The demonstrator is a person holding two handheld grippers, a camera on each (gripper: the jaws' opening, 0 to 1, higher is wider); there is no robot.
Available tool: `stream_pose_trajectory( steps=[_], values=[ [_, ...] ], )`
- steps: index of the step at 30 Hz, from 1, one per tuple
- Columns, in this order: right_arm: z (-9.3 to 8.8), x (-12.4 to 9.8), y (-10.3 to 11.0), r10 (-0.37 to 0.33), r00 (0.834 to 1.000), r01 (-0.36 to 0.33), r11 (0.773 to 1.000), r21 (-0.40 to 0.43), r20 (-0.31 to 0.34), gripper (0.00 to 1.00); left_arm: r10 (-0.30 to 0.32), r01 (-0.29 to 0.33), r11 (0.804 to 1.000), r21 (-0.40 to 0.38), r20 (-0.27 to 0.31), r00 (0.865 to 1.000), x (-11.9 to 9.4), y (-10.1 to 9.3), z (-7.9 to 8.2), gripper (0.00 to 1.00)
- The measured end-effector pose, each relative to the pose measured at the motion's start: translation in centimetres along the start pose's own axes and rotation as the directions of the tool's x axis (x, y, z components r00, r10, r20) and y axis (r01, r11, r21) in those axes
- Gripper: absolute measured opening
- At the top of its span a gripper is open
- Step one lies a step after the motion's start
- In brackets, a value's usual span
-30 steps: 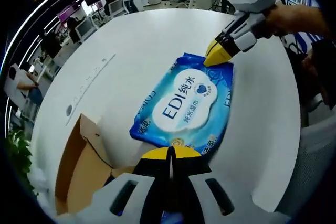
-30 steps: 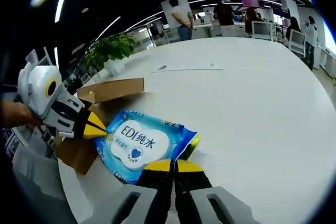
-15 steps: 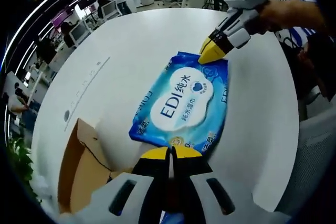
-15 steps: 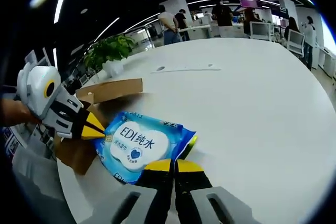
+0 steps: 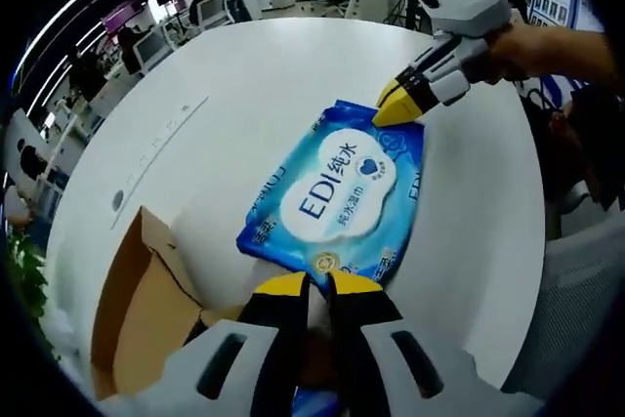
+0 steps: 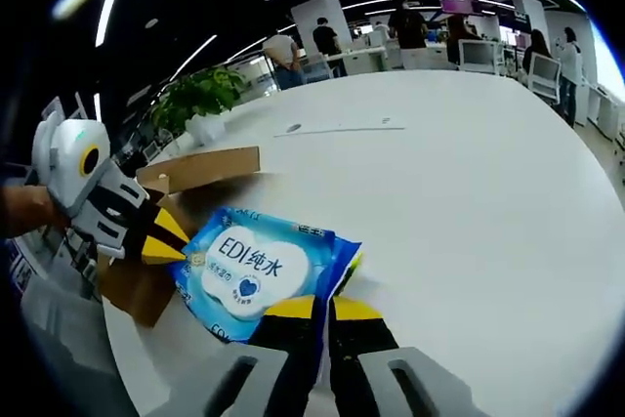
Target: Operate the shoe box by opening the lid, removing the specified soft item, and placing it in the target area until the item is outside and the box remains undamaged.
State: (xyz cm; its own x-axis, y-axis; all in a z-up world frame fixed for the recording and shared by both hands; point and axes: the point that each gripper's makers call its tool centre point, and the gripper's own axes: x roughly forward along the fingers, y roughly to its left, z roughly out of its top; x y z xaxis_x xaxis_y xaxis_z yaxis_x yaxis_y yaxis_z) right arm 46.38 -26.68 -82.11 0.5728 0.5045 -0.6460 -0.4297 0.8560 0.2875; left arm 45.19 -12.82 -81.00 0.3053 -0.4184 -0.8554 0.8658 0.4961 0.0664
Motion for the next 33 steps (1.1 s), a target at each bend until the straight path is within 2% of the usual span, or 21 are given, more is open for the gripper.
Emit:
stream_pose_trajectory(
  steps=[6, 17, 25, 33],
  values=[
    [0.2, -0.3, 0.2, -0.007, 1.0, 0.007, 0.999, -0.033, 0.0, 0.0, -0.001, 0.002, 1.0, -0.029, 0.016, 1.0, -0.5, 0.1, 0.3, 0.11],
    [0.9, -1.1, 0.1, -0.014, 1.0, 0.015, 1.0, -0.022, 0.01, 0.02, 0.01, -0.003, 0.995, -0.097, 0.064, 0.998, -2.0, 0.7, 1.0, 0.15],
    [1.1, -2.0, 0.1, -0.026, 1.0, 0.026, 0.999, -0.037, 0.007, 0.04, 0.023, -0.015, 0.995, -0.101, 0.08, 0.997, -3.0, 0.7, 0.8, 0.15],
    [1.6, -3.3, 1.1, -0.033, 0.999, 0.034, 0.998, -0.06, 0.015, 0.06, 0.027, -0.013, 0.99, -0.139, 0.098, 0.995, -4.2, 1.1, 0.5, 0.17]
  ],
)
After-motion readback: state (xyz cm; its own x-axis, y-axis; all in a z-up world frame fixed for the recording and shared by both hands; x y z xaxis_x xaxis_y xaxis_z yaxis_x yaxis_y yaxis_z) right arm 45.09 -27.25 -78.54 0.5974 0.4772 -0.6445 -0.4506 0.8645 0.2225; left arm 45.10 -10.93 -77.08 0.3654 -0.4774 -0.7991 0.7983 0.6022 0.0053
